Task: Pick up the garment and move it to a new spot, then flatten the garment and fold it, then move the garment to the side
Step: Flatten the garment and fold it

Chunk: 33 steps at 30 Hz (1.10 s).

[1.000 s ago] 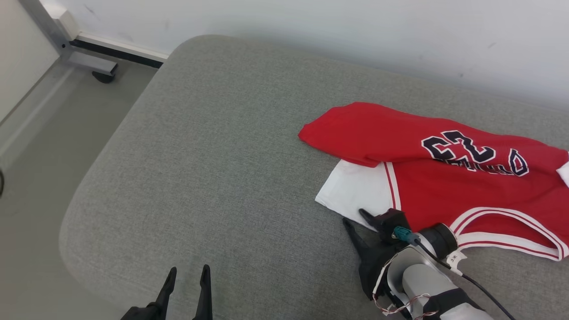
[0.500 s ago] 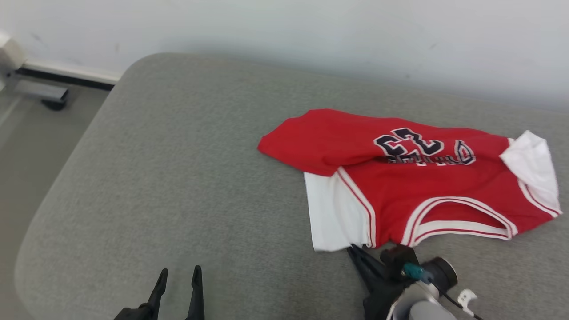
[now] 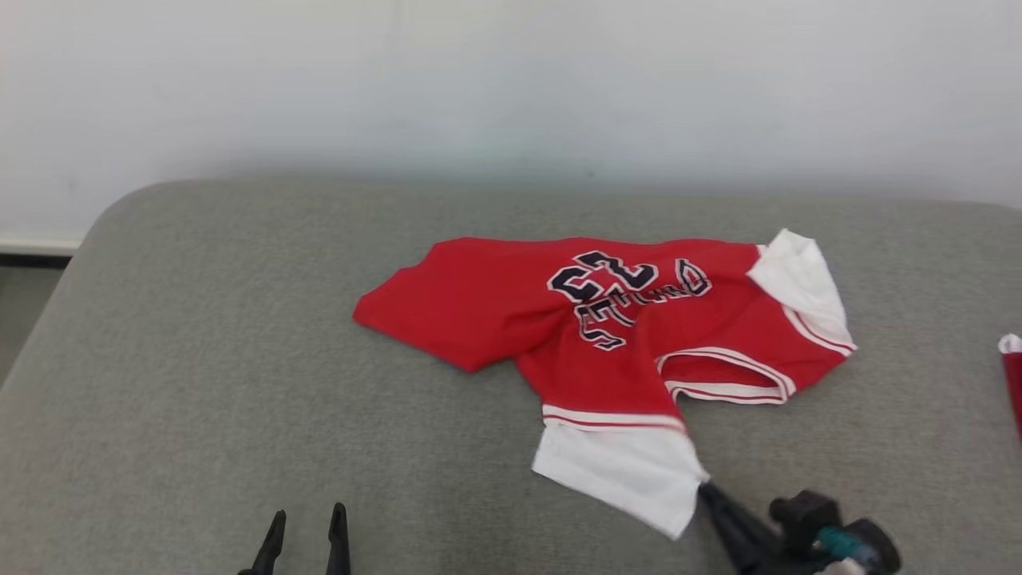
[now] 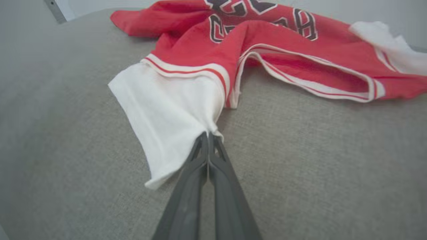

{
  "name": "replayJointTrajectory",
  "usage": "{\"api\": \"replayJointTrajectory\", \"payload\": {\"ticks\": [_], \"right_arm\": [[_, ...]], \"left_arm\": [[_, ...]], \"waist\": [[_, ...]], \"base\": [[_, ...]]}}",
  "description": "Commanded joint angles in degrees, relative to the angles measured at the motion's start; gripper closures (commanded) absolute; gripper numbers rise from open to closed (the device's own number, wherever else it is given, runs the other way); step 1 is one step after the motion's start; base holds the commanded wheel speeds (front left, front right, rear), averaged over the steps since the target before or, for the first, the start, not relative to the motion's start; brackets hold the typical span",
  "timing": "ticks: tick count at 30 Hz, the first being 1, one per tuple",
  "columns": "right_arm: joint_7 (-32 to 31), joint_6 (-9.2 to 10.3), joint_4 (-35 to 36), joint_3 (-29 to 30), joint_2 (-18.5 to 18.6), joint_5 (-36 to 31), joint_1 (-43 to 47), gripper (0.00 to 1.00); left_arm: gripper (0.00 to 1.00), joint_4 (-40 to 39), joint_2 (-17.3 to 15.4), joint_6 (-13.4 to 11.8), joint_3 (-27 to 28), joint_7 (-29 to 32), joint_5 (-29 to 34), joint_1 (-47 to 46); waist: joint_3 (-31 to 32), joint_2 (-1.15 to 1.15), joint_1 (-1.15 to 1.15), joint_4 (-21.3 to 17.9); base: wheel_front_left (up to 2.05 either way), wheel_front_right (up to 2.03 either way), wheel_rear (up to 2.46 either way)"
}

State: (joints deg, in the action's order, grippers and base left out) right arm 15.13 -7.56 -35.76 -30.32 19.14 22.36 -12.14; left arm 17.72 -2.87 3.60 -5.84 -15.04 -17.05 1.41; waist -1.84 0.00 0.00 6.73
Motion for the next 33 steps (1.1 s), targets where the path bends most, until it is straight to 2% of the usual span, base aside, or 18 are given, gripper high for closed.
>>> {"api": "replayJointTrajectory", "payload": {"ticks": [1, 7, 12, 15, 18, 19, 20, 26, 33], "right_arm": [[0.0, 0.14, 0.8, 1.2, 0.6, 0.2, 0.7, 1.0], [0.0, 0.14, 7.4, 12.0, 3.7, -3.6, 0.8, 1.0], [0.0, 0.14, 14.6, 18.1, 5.5, -7.3, 3.2, 1.0], [0.0, 0.14, 16.1, 19.5, 5.9, -8.4, 5.8, 1.0], [0.0, 0.14, 14.6, 18.9, 5.5, -7.7, 8.4, 0.98], [0.0, 0.14, 13.3, 18.1, 5.1, -6.7, 9.2, 0.6], [0.0, 0.14, 12.5, 17.4, 4.6, -5.6, 9.4, 0.0], [0.0, 0.14, 11.0, 16.3, 4.0, -3.3, 8.6, 0.0], [0.0, 0.14, 14.7, 19.6, 1.7, -3.9, 6.9, 0.0]], "left_arm": [[0.0, 0.0, 0.0, 0.2, 0.1, -0.2, 0.2, 0.6], [0.0, -0.1, 0.0, 0.3, 0.1, -0.2, -0.2, 0.5], [0.0, -0.3, 0.0, 0.1, 0.0, -0.2, -0.3, -0.2], [0.0, -0.3, 0.0, 0.1, -0.2, -0.2, -0.5, -0.3], [0.0, -0.1, 0.0, 0.1, -0.5, -0.2, -0.7, -0.4], [0.0, -0.1, 0.0, 0.0, -0.6, -0.2, -0.6, -0.6], [0.0, -0.1, 0.0, 0.0, -0.7, -0.2, -0.6, -0.8], [0.0, -0.3, 0.0, -0.2, -0.8, -0.2, -0.3, -1.9], [0.0, -0.5, 0.0, -0.6, -0.3, -0.2, 0.5, -5.4]], "waist": [[2.0, 0.0, 0.0, -3.5], [1.8, 0.0, 0.0, -6.6], [1.2, 0.0, 0.0, -8.2], [0.8, 0.0, 0.0, -8.6], [0.3, 0.0, 0.0, -9.0], [-0.1, 0.0, 0.0, -9.1], [-0.3, 0.0, 0.0, -9.1], [-1.7, 0.0, 0.0, -9.5], [-5.4, 0.0, 0.0, -10.0]], "base": [[0.0, 0.0, 0.0], [0.0, 0.0, 0.0], [0.0, 0.0, 0.0], [0.0, 0.0, 0.0], [0.0, 0.0, 0.0], [0.0, 0.0, 0.0], [0.0, 0.0, 0.0], [0.0, 0.0, 0.0], [0.0, 0.0, 0.0]]}}
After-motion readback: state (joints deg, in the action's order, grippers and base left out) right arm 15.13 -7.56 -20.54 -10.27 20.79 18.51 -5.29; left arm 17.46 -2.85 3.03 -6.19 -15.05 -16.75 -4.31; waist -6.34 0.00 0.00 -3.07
